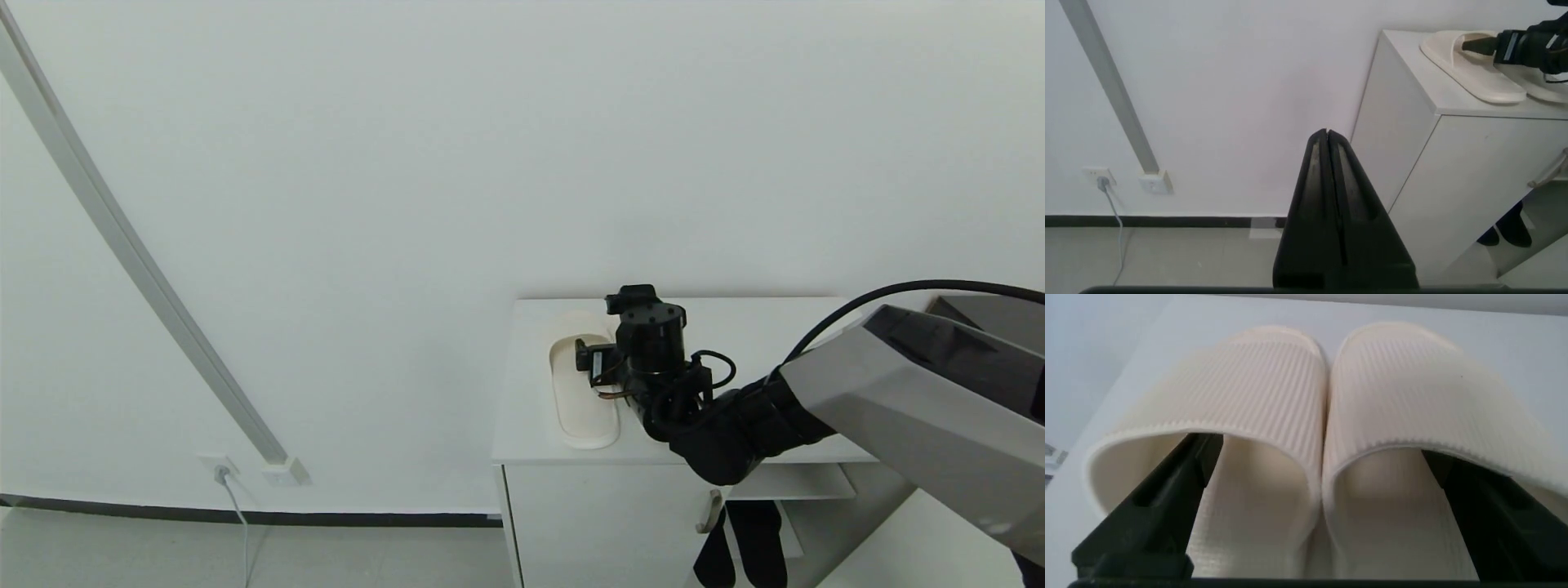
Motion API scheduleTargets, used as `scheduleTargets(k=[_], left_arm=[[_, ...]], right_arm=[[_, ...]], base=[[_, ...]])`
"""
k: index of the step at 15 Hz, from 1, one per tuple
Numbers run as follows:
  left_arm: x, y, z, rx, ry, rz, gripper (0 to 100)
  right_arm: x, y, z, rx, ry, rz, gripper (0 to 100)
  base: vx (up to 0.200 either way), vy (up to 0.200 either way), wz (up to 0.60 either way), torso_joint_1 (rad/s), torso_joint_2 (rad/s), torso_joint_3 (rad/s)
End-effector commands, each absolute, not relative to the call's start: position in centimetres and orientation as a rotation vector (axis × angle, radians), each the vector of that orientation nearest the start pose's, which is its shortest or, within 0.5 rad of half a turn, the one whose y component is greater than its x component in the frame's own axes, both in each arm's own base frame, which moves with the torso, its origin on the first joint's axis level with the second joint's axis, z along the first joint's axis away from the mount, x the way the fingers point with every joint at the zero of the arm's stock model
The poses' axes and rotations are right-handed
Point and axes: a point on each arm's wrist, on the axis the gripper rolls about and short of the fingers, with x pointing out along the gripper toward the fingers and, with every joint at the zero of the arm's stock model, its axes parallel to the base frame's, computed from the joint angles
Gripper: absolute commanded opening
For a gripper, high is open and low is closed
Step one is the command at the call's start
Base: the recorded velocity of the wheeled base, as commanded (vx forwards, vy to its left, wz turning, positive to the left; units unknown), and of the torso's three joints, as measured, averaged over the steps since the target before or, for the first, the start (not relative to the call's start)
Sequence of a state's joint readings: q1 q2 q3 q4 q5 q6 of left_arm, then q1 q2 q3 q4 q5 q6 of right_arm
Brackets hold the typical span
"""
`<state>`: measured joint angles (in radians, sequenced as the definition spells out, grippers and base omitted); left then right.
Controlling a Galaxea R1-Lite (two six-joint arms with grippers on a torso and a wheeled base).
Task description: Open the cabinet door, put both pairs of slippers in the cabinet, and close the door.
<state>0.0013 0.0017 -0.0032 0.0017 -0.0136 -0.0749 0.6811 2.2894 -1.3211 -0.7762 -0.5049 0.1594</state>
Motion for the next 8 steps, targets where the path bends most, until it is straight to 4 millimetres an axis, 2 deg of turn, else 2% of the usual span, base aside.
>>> scheduleTargets(k=[1, 3, 4, 8], left_arm=[[-2.29, -0.03, 7.62, -0.075, 0.0, -0.012, 0], [-2.29, -0.03, 7.62, -0.075, 0.0, -0.012, 0], [-2.29, -0.03, 7.62, -0.075, 0.0, -0.012, 0], [-2.29, -0.03, 7.62, -0.075, 0.0, -0.012, 0]], right_arm=[[36.72, 27.99, 10.51, 0.055, 0.167, 0.157, 100], [36.85, 28.1, 10.45, 0.055, 0.166, 0.159, 100], [37.04, 28.25, 10.36, 0.057, 0.162, 0.157, 0], [37.03, 28.34, 10.37, 0.058, 0.161, 0.159, 0]], base=[[0.0, 0.0, 0.0, 0.0, 0.0, 0.0], [0.0, 0.0, 0.0, 0.0, 0.0, 0.0], [0.0, 0.0, 0.0, 0.0, 0.0, 0.0], [0.0, 0.0, 0.0, 0.0, 0.0, 0.0]])
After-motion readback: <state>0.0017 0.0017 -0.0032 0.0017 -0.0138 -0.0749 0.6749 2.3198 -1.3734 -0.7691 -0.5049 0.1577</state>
